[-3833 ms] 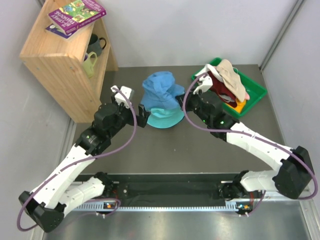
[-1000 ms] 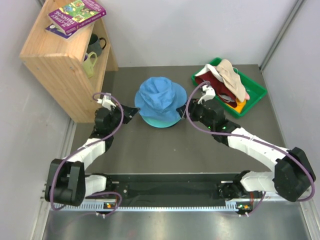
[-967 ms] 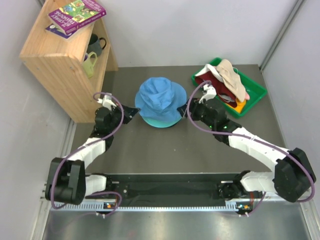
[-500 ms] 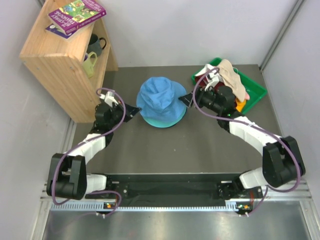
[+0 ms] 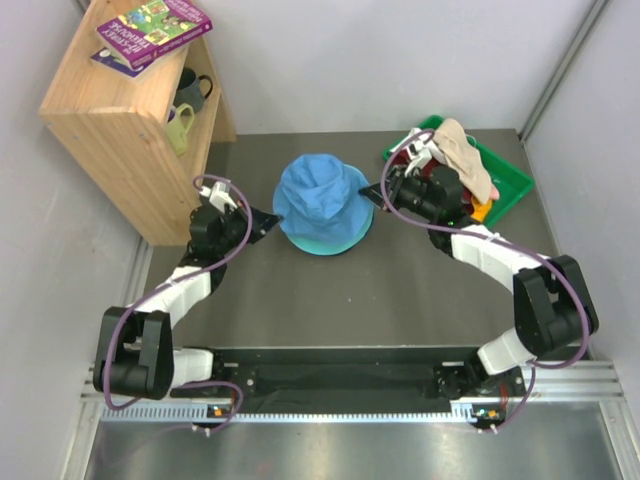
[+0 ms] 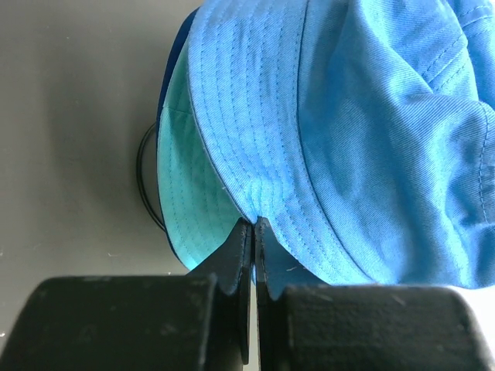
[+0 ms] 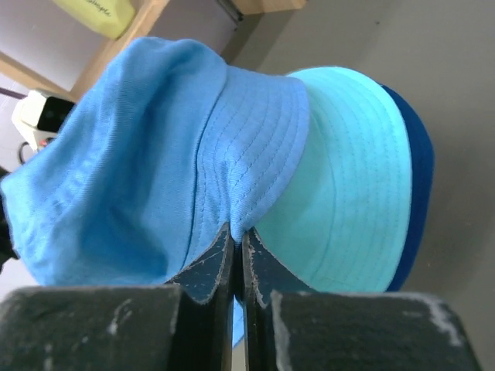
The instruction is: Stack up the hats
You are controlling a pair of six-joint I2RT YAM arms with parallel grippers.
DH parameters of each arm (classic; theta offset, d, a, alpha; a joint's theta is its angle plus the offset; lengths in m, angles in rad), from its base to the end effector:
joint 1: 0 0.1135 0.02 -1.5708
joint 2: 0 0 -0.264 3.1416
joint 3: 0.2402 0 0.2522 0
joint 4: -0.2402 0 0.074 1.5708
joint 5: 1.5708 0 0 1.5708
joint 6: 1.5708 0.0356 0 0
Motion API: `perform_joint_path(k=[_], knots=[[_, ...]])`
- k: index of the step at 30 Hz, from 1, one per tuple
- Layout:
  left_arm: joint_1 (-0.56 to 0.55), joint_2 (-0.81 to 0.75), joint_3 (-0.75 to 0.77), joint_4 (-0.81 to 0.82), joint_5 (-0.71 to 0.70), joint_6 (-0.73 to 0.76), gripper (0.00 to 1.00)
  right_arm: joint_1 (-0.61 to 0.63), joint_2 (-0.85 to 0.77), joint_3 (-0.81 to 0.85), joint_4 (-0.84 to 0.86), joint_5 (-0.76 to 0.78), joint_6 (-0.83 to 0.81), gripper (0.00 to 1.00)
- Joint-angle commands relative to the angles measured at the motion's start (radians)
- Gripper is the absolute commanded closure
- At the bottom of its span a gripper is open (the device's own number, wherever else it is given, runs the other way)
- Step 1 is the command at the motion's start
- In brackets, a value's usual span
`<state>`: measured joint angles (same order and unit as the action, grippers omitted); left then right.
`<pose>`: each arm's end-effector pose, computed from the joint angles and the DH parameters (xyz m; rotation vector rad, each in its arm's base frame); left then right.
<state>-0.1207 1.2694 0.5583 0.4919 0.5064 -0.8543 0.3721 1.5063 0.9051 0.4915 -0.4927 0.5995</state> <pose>0.2650 -0.0495 0.2283 -0.3090 1.8879 -1.1317 0.3140 0.1406 0.2763 -0.1939 1.7900 1.1253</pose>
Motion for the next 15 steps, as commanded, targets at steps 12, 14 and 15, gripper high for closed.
perform_joint_path(k=[12,14,15], knots=[[0.004,0.087,0.072,0.004,0.029,0.064,1.00,-0.042,0.029,-0.107,0.005,0.129,-0.013,1.00],[0.006,0.106,0.069,-0.004,0.015,0.075,1.00,-0.041,0.048,-0.109,0.002,0.137,-0.018,1.00],[0.004,0.111,0.068,-0.006,0.017,0.077,1.00,-0.041,0.052,-0.106,-0.001,0.137,-0.021,1.00]])
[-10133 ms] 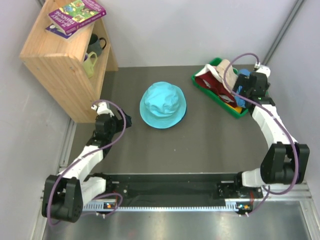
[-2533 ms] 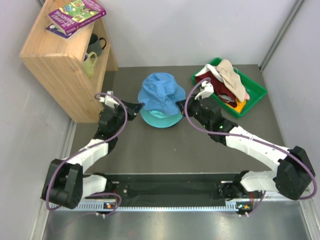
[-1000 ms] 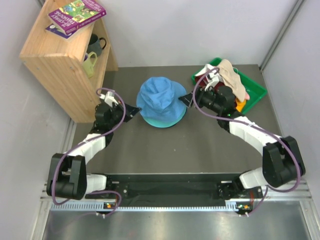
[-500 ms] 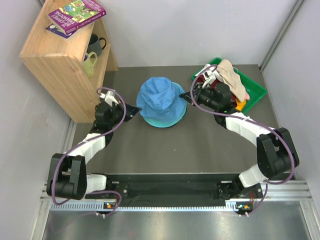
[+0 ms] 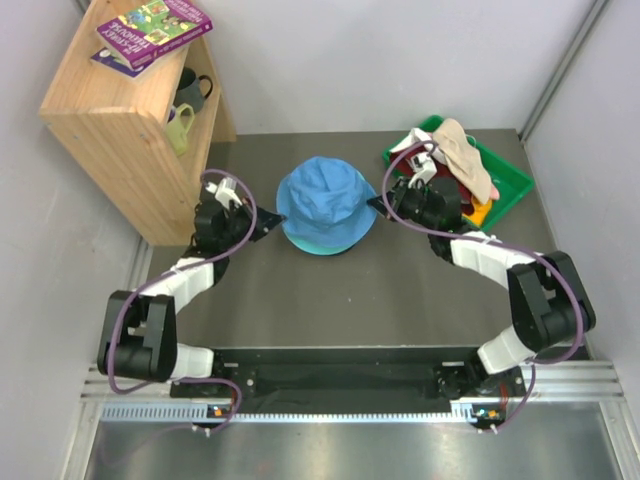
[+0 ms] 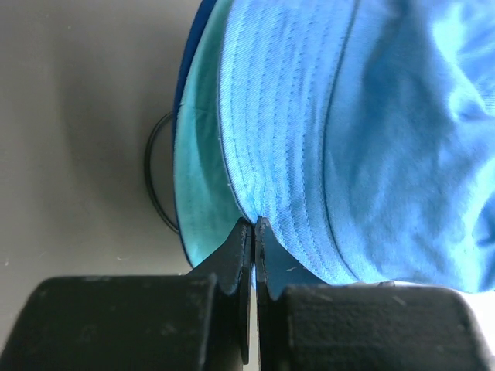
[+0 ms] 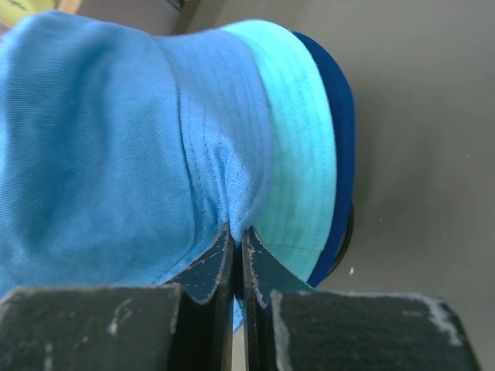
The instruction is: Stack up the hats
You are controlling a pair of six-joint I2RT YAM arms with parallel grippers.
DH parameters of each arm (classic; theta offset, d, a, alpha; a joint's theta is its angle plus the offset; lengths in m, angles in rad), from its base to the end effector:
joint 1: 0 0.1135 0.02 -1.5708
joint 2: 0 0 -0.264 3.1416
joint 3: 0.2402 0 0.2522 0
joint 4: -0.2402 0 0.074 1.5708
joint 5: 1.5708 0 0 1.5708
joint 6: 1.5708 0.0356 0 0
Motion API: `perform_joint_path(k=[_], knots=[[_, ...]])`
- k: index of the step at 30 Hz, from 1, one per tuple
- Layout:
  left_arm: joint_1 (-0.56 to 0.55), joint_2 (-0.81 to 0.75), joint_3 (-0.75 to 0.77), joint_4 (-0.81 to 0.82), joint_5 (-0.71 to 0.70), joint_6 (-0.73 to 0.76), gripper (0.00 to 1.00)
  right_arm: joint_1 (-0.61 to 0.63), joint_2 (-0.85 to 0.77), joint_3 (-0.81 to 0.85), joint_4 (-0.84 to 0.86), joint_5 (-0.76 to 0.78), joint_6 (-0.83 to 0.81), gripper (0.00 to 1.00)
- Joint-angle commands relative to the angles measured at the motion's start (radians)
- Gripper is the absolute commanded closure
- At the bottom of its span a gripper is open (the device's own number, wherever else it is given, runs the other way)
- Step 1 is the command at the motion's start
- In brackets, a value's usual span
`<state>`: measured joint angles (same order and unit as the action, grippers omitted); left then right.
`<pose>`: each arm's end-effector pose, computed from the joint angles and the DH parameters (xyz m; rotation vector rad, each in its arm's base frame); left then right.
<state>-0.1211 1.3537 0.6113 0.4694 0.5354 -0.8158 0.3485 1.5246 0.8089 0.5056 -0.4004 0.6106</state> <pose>0.2807 -0.0525 0.2217 -0.2782 1.9430 -1.1284 0.3115 0.1279 0.2395 -0.0598 1.8862 1.0305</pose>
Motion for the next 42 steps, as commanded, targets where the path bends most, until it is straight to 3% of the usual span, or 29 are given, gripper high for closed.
perform_joint_path(k=[1,18,33,34,36,38,39,40,41,42], knots=[[0.005,0.035,0.012,0.023,-0.006,0.038,1.00,-0.017,0.040,-0.014,-0.016,0.046,-0.032,1.00],[0.003,0.110,-0.001,-0.123,-0.127,0.164,1.00,0.015,0.049,-0.066,-0.108,0.202,-0.106,1.00],[0.003,0.251,0.252,-0.156,-0.149,0.184,1.00,0.072,0.037,-0.073,-0.190,0.337,-0.104,0.99],[0.003,0.268,0.263,-0.156,-0.143,0.185,1.00,0.072,0.031,-0.068,-0.197,0.336,-0.107,0.95],[0.005,0.275,0.289,-0.170,-0.144,0.190,0.98,0.070,0.023,-0.053,-0.210,0.322,-0.110,0.70],[0.008,0.266,0.294,-0.204,-0.176,0.196,0.87,0.069,-0.004,-0.042,-0.239,0.314,-0.112,0.45],[0.011,0.248,0.291,-0.206,-0.184,0.198,0.83,0.066,-0.032,-0.042,-0.251,0.316,-0.112,0.39],[0.012,0.237,0.288,-0.209,-0.193,0.201,0.78,0.049,-0.049,-0.043,-0.275,0.314,-0.115,0.34],[0.015,0.226,0.285,-0.221,-0.212,0.201,0.63,0.040,-0.069,-0.045,-0.286,0.311,-0.118,0.27],[0.018,0.204,0.285,-0.233,-0.224,0.199,0.55,0.029,-0.114,-0.047,-0.300,0.308,-0.126,0.25]])
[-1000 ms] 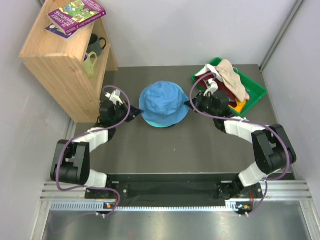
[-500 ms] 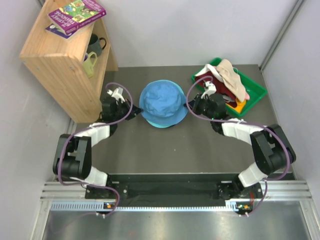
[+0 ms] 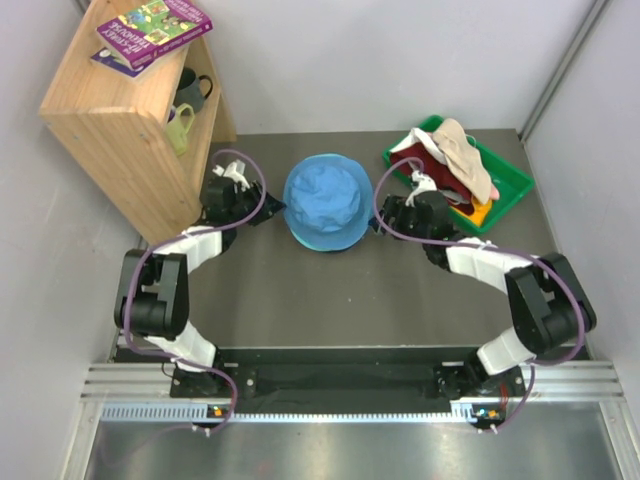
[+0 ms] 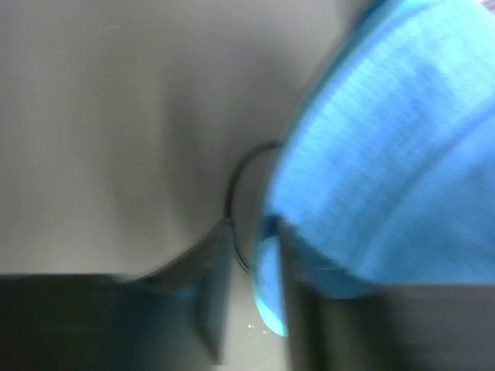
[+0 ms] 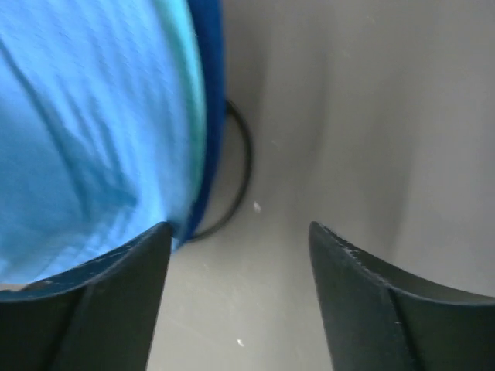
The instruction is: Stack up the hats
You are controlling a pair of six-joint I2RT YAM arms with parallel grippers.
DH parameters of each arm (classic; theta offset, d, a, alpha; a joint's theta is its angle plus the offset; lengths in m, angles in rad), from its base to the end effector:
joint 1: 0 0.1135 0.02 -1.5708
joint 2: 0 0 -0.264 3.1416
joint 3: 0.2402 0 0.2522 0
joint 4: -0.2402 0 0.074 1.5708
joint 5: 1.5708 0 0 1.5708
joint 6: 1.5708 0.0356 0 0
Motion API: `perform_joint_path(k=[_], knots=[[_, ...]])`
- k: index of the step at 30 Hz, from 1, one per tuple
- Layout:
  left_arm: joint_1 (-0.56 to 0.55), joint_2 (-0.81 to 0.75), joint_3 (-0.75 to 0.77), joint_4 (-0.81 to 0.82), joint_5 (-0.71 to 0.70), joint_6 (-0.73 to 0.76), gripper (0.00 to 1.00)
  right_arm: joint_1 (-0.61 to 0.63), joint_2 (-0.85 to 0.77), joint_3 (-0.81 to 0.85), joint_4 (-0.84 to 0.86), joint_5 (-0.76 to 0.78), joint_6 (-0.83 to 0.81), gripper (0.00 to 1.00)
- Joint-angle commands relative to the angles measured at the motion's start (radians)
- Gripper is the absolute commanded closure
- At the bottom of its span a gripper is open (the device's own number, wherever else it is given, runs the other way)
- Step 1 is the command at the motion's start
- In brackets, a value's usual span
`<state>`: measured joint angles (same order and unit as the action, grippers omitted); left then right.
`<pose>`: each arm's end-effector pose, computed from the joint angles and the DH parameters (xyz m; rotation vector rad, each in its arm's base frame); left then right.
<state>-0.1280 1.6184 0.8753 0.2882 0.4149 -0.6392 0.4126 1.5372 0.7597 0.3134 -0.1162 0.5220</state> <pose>0.3446 -0.0588 0.2088 -0.2622 2.0870 -0.8942 0.2966 0.1343 0.1993 0.0396 2.1047 0.6946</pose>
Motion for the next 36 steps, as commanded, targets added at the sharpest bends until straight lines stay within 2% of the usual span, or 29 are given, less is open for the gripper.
perform_joint_path(k=[1,3,7,10,15,23,27,32,36], knots=[[0.025,-0.074,0.019,-0.064,-0.116,0.026,0.45,-0.058,-0.152,0.001,-0.121,0.020,-0.042,0.23],[0.027,-0.113,0.022,-0.099,-0.155,0.038,0.33,-0.084,-0.216,0.007,-0.148,0.001,-0.059,0.20],[0.027,-0.192,0.011,-0.116,-0.194,0.038,0.23,-0.123,-0.249,0.062,-0.157,-0.072,-0.096,0.17],[0.025,-0.239,0.001,-0.088,-0.177,0.010,0.19,-0.123,-0.198,0.141,-0.140,-0.092,-0.103,0.17],[0.013,-0.212,0.010,-0.023,-0.128,-0.037,0.18,-0.109,-0.050,0.260,-0.028,-0.164,-0.054,0.17],[-0.028,-0.072,0.076,0.075,-0.108,-0.080,0.17,-0.003,0.161,0.389,-0.014,-0.146,-0.047,0.17],[-0.047,0.023,0.132,0.034,-0.135,-0.059,0.17,0.018,0.251,0.403,-0.048,-0.109,-0.043,0.17],[-0.056,0.058,0.149,-0.024,-0.169,-0.007,0.17,0.020,0.261,0.388,-0.066,-0.105,-0.048,0.17],[-0.056,-0.020,0.140,-0.075,-0.238,0.029,0.14,-0.006,0.163,0.392,-0.131,-0.083,-0.092,0.16]])
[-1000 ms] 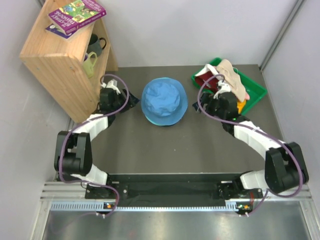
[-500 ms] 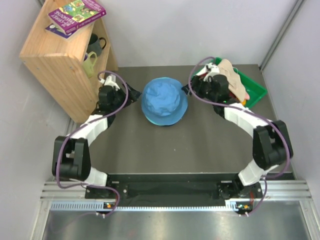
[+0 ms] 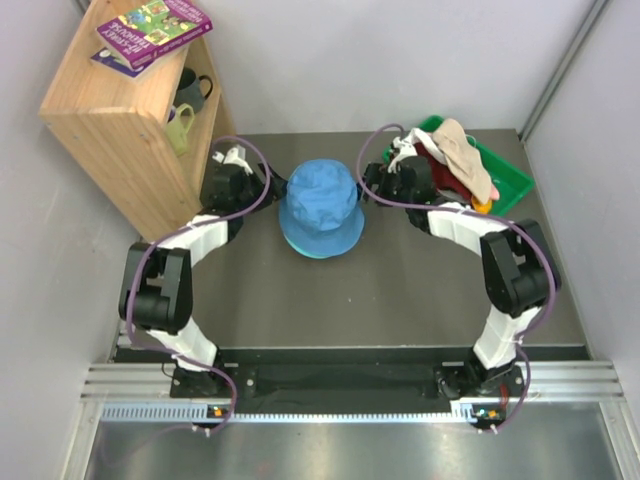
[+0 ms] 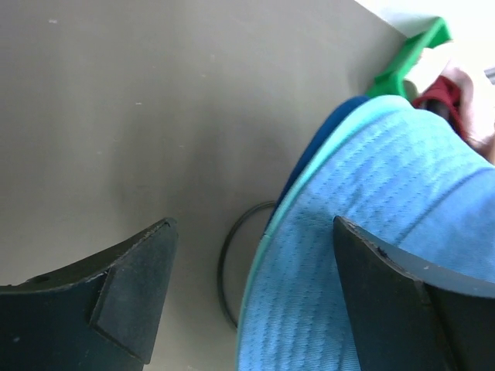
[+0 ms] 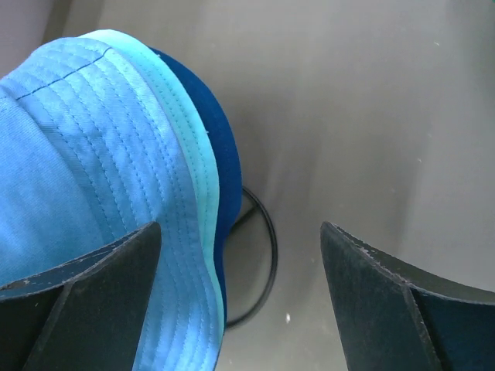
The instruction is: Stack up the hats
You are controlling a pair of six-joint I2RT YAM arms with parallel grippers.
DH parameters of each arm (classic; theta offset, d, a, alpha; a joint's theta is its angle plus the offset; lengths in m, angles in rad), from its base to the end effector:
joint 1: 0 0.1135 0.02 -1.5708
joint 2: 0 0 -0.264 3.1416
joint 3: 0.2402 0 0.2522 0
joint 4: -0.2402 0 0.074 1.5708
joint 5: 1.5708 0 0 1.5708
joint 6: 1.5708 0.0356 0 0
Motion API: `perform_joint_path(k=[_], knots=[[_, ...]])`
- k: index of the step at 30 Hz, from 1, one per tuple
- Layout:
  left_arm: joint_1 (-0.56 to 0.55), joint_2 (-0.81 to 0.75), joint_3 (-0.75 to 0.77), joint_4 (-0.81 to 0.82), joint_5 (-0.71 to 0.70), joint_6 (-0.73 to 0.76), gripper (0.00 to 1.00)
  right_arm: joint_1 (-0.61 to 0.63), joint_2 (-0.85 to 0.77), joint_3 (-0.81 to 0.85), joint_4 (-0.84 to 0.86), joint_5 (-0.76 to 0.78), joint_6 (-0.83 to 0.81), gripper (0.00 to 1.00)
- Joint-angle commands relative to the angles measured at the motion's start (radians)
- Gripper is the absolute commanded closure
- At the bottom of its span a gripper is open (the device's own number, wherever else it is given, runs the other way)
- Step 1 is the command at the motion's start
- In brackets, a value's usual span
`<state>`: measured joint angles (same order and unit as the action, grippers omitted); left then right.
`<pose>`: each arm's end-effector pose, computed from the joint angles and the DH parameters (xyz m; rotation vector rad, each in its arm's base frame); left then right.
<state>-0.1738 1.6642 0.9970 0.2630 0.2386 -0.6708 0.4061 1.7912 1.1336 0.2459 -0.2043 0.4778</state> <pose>0.3669 -0.0730 0.2292 -0.3456 2.0186 -0.7754 0.3720 0.1678 0.2253 -0.0640 2.0561 0.7648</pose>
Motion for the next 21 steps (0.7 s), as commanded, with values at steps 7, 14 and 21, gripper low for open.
perform_joint_path(k=[7,14,21], knots=[[-0.010,-0.245,-0.040,-0.153,-0.182,0.131,0.01,-0.164,-0.279,0.014,-0.200,0.045,-0.136,0.14],[-0.010,-0.412,-0.173,-0.188,-0.205,0.145,0.01,-0.273,-0.218,0.144,-0.304,0.236,-0.254,0.18],[-0.010,-0.526,-0.274,-0.212,-0.206,0.174,0.01,-0.311,-0.003,0.339,-0.324,0.351,-0.332,0.21]])
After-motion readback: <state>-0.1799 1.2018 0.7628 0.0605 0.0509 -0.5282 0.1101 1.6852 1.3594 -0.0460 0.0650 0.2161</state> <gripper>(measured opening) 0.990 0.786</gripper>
